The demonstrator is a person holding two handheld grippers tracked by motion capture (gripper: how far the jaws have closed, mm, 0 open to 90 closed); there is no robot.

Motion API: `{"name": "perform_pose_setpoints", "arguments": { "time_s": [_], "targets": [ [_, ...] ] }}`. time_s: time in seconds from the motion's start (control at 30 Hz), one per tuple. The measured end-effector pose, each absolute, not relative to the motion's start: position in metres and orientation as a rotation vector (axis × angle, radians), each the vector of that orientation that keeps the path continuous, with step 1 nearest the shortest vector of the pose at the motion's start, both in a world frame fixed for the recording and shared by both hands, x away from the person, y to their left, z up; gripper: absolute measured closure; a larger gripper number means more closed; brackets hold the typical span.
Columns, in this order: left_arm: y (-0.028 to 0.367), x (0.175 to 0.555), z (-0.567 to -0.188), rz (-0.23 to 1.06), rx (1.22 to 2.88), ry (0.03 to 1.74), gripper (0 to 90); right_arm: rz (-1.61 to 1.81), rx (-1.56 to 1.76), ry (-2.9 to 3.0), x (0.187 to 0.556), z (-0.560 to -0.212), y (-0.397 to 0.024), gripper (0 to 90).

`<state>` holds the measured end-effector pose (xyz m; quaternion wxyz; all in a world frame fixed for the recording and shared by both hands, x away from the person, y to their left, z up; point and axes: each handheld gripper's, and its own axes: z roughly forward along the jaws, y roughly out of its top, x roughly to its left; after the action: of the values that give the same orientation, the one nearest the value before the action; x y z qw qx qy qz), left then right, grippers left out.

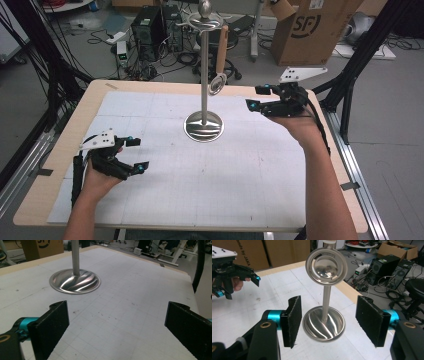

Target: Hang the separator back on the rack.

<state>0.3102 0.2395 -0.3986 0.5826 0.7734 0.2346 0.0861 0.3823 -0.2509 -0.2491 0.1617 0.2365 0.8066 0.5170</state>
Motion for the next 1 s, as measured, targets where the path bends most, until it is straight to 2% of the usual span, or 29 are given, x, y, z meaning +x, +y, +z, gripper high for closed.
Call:
{"name": "perform_pose_setpoints", "arguments": {
  "time_s": [1.0],
  "targets": [
    [0.239, 0.309, -0.398, 0.193, 1.805, 0.54, 6.1, 1.507, 0.739, 2.286, 0.335, -0.33, -0.269, 27.3]
  ]
}}
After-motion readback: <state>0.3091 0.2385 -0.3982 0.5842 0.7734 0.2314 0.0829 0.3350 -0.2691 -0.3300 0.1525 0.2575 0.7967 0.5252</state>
